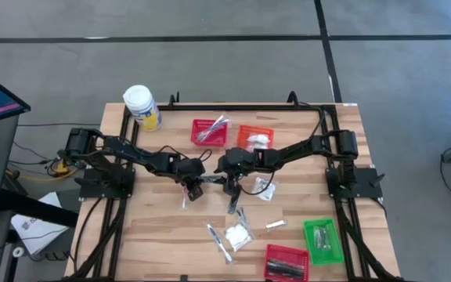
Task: Pick & Place Travel size toiletries
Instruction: Put the black comb into the bottom red bin
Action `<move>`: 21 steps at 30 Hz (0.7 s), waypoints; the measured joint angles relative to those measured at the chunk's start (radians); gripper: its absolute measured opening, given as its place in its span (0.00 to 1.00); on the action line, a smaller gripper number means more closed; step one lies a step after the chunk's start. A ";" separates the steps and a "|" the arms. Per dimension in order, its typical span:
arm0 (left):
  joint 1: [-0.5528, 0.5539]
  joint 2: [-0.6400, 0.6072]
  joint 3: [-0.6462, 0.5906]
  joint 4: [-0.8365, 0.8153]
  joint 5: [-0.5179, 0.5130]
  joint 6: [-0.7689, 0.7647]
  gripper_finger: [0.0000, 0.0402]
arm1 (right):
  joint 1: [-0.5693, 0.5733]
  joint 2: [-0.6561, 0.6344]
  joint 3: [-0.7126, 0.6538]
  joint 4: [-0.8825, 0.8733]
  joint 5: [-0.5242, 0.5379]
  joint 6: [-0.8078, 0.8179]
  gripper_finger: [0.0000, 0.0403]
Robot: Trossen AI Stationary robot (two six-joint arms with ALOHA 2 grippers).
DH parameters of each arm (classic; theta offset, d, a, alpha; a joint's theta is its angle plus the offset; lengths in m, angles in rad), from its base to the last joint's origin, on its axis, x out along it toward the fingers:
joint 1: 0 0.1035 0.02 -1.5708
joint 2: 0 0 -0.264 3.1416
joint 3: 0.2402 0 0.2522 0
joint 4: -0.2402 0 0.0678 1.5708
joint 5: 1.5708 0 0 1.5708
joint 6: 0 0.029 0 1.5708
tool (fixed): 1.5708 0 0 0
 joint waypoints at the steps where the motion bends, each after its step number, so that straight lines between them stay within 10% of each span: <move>1: 0.000 0.000 0.000 -0.001 0.000 -0.003 0.00 | 0.000 0.019 0.010 0.015 0.000 0.005 0.50; 21: 0.032 -0.002 -0.063 0.024 0.114 -0.082 0.00 | -0.001 0.040 0.025 0.001 -0.008 0.039 0.46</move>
